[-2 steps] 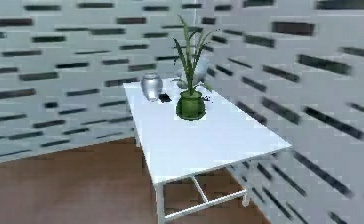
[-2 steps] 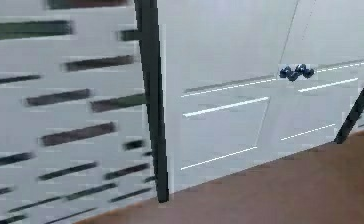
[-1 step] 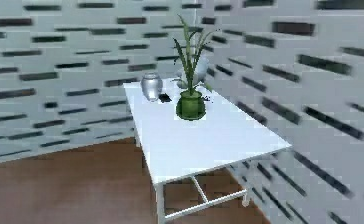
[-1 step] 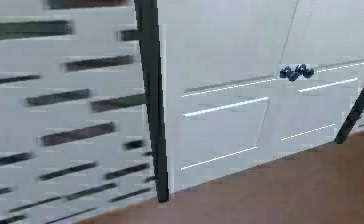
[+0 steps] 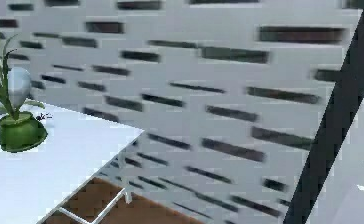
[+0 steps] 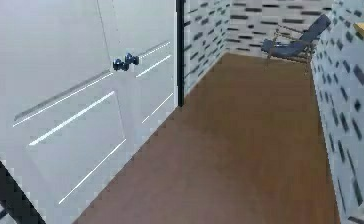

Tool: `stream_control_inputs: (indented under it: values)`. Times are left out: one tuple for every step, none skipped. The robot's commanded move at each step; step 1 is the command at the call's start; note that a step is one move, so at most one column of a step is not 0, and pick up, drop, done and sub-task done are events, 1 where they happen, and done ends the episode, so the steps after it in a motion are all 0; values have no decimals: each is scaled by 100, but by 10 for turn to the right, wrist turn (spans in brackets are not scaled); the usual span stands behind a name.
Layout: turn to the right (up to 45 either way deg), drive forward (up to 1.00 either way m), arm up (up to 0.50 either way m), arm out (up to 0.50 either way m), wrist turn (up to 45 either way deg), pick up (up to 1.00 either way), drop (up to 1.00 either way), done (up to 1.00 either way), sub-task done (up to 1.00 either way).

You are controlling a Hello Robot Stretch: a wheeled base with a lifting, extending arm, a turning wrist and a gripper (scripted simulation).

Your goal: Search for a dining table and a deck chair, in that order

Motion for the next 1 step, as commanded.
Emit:
stream_control_inputs:
  values:
    - [450, 0, 0, 0, 0, 0, 0, 0, 0]
